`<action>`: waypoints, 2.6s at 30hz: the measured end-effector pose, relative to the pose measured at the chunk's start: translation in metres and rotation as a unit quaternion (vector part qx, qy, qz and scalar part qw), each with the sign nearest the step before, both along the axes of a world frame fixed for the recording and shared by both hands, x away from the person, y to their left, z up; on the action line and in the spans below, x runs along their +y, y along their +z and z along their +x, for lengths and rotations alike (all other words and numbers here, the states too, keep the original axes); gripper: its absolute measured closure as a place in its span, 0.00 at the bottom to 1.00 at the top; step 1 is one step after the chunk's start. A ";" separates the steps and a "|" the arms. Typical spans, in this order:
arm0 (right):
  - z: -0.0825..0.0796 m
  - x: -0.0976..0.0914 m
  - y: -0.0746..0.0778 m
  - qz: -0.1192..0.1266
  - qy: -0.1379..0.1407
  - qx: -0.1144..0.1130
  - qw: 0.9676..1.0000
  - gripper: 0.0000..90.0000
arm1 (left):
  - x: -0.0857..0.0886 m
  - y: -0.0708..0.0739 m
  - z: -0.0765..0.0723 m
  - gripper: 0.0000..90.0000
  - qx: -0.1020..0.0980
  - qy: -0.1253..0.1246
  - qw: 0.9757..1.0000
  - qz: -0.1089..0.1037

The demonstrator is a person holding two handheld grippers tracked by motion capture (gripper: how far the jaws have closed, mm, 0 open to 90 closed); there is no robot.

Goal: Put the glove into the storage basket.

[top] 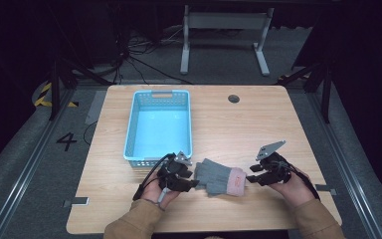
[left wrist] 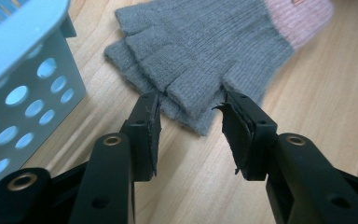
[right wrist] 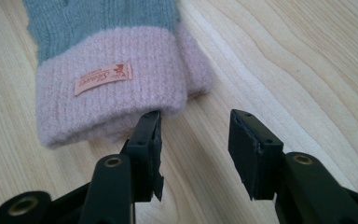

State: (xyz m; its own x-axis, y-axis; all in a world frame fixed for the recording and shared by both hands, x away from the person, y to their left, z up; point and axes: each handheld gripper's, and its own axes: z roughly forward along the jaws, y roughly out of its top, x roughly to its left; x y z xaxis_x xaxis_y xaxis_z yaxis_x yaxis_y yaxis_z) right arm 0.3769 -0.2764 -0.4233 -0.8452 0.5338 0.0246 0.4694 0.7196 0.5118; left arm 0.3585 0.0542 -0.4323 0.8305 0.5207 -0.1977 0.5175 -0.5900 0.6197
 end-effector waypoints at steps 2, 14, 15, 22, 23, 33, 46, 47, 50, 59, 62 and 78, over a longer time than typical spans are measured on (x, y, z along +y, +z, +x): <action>-0.001 0.001 0.000 -0.001 -0.003 0.003 1.000 0.61 | -0.001 -0.002 0.001 0.64 0.001 0.001 1.000 0.005; -0.001 0.001 -0.001 0.002 0.001 0.001 1.000 0.61 | -0.011 -0.011 0.003 0.76 0.016 -0.014 0.999 0.041; -0.001 0.001 -0.001 0.002 -0.001 0.001 1.000 0.61 | -0.011 -0.012 0.003 0.76 0.021 -0.017 0.999 0.044; -0.002 0.004 -0.002 -0.001 0.004 0.003 1.000 0.61 | -0.016 -0.012 0.003 0.81 0.026 -0.030 0.998 0.050; -0.002 0.005 -0.003 -0.002 0.004 0.003 1.000 0.61 | -0.017 -0.013 0.003 0.81 0.025 -0.030 0.998 0.052; -0.002 0.008 -0.003 -0.007 0.004 -0.001 1.000 0.62 | -0.024 -0.009 -0.001 0.88 0.009 -0.026 0.997 0.067; -0.013 0.022 0.006 -0.030 0.032 -0.045 0.998 0.90 | -0.030 -0.005 -0.004 0.98 -0.001 -0.027 0.996 0.085; -0.013 0.022 0.007 -0.031 0.031 -0.047 0.998 0.92 | -0.030 -0.004 -0.004 0.98 -0.002 -0.028 0.996 0.083; -0.014 0.020 0.011 -0.024 0.025 -0.046 0.998 0.94 | -0.029 -0.001 -0.006 0.98 -0.007 -0.024 0.997 0.075; -0.013 0.018 0.018 -0.006 0.006 -0.074 0.997 0.95 | -0.025 0.014 -0.016 0.98 -0.024 -0.030 0.997 0.073; -0.009 0.017 0.018 0.006 0.004 -0.069 0.998 0.95 | -0.025 0.016 -0.018 0.98 -0.022 -0.033 0.997 0.073; 0.003 0.026 0.002 -0.004 0.008 -0.060 0.998 0.94 | -0.025 0.006 -0.016 0.98 0.005 -0.047 0.995 0.087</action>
